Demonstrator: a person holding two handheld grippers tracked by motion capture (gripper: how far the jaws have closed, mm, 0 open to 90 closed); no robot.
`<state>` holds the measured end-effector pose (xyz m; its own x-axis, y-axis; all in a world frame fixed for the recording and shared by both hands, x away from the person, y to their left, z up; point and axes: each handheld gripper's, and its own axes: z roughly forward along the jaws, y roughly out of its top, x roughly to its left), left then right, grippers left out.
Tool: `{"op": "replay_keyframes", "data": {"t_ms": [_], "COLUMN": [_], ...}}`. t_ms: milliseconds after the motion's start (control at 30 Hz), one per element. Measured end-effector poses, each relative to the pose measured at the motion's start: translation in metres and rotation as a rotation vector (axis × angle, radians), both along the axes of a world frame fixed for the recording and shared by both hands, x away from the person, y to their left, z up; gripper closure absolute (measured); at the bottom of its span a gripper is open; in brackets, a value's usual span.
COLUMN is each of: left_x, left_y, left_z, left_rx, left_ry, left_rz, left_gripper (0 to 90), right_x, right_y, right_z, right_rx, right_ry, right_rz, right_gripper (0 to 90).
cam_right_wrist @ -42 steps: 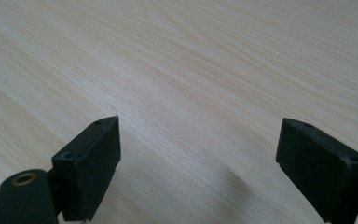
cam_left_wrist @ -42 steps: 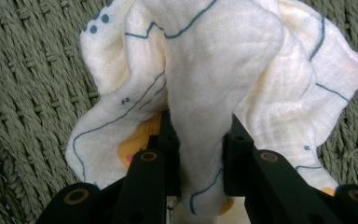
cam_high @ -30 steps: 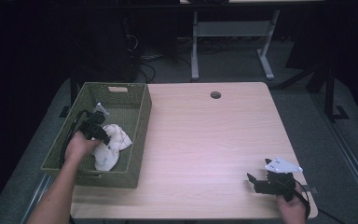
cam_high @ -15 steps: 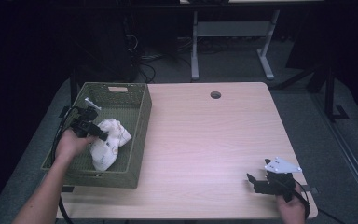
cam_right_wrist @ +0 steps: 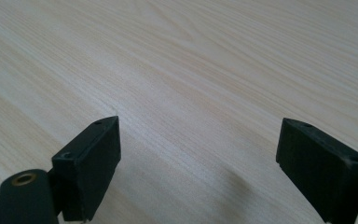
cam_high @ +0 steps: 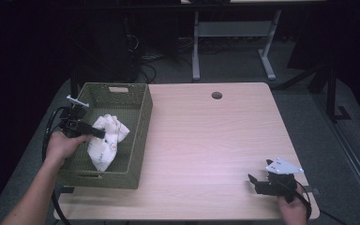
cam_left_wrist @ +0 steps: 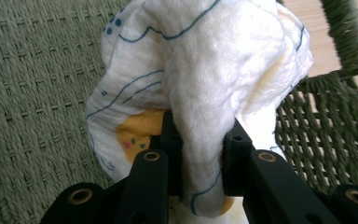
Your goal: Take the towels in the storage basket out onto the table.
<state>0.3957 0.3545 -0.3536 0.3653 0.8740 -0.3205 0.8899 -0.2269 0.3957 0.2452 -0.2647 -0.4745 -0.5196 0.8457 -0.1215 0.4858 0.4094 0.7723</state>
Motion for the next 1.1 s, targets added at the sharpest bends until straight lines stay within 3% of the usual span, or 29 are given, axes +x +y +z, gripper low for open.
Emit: {"op": "replay_keyframes", "data": {"t_ms": [67,467,700,933,1100], "left_x": [-0.003,-0.008,-0.012,-0.017,-0.022], "left_y": [0.000,0.002,0.010,0.008,0.003], "left_z": [0.005,0.032,0.044,0.056,0.063], "left_rx": [-0.035,-0.136,-0.230,-0.288,-0.288], "left_ry": [-0.005,-0.055,-0.083,-0.100,-0.112], "left_rz": [-0.005,-0.034,-0.030,-0.048,-0.066], "left_gripper": [75.1,75.0,74.9,74.9,74.8], "right_x": [0.000,0.000,0.000,0.000,0.001], "right_y": [-0.001,-0.002,-0.002,-0.002,-0.002], "right_z": [0.000,0.000,0.000,0.000,0.000], "right_rx": [0.000,0.000,0.000,-0.001,-0.004], "right_ry": [-0.009,-0.009,-0.010,-0.004,-0.010], "right_rz": [0.002,-0.005,-0.006,-0.011,-0.005], "right_gripper": [13.4,13.4,13.4,13.3,13.3]}}
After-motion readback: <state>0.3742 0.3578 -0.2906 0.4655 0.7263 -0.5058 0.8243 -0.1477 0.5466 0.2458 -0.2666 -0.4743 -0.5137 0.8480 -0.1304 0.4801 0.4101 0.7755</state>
